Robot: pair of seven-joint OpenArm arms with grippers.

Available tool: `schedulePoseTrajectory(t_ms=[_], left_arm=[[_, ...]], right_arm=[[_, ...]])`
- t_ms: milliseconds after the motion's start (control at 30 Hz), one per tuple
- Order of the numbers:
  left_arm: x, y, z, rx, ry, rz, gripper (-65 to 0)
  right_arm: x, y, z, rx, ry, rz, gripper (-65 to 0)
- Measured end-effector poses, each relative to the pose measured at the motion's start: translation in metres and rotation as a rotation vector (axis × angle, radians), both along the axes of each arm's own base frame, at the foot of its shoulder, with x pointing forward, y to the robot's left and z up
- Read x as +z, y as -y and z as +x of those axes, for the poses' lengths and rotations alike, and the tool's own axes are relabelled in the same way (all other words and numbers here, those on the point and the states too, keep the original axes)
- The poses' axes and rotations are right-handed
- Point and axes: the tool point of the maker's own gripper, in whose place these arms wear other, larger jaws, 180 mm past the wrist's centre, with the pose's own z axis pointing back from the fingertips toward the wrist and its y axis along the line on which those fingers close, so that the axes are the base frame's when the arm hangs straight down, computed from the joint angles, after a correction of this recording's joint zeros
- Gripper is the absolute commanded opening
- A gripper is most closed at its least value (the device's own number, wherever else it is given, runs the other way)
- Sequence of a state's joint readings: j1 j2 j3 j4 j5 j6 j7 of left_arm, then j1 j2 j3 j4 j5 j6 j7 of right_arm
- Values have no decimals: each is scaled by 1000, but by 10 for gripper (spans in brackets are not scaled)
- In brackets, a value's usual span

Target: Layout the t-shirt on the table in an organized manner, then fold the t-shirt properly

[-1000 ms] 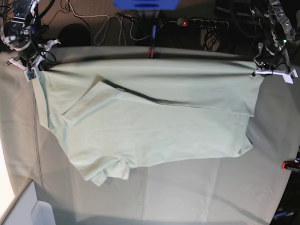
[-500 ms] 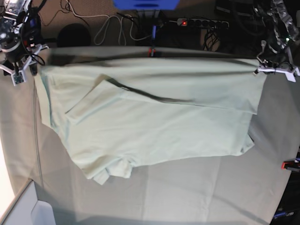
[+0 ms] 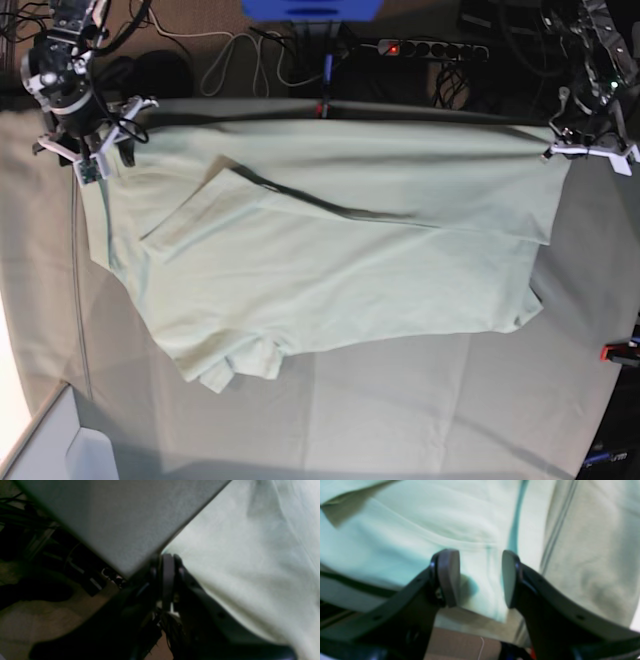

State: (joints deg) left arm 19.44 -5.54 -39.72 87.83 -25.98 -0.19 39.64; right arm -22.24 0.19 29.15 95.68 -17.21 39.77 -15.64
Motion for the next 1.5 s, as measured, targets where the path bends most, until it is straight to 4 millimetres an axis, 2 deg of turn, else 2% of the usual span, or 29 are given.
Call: schedulePoseTrajectory(t_ms=[67, 167, 300, 467, 667, 767, 867, 1000, 1067, 1133, 1200, 1267, 1400, 1433, 1500], left_arm=[[0, 0, 0, -1, 0, 0, -650], [0, 0, 0, -1, -2, -1, -650], [0, 0, 0, 0, -1, 0, -650], [0, 0, 0, 0, -1, -1, -650], [0, 0, 0, 0, 1, -1, -648], [1, 0, 1, -1, 5, 1, -589], [11, -1, 8, -6, 31, 20, -474], [22, 0, 14, -14, 62, 37, -335], [31, 0, 14, -17, 79, 52, -314], [44, 0, 19, -29, 102, 75, -314], [60, -1, 29, -36, 150, 99, -313], [74, 0, 49, -37, 204, 103, -313], [103, 0, 113, -24, 359, 80, -313], [103, -2, 130, -11, 378, 56, -313], [90, 0, 158, 11, 372, -18, -313]], right_arm=[[-8, -5, -2, 3, -11, 24, -370], [-32, -3, -12, -24, -80, 53, -373], [-36, 21, -18, -36, -105, 23, -373], [-33, 34, -23, -45, -108, -3, -373], [-2, 42, -9, -33, -34, -68, -373], [10, 40, -1, -18, 1, -84, -373], [15, 32, 3, -24, 19, -76, -372], [16, -2, 13, 17, 46, -23, -370], [16, -22, 18, 56, 56, 5, -370], [15, -32, 20, 74, 55, 18, -370], [14, -34, 21, 74, 57, 22, -370], [15, -35, 22, 70, 58, 25, -370], [21, -34, 33, 60, 89, 28, -370], [21, -34, 34, 60, 92, 28, -370], [21, -28, 31, 45, 87, 22, -370]])
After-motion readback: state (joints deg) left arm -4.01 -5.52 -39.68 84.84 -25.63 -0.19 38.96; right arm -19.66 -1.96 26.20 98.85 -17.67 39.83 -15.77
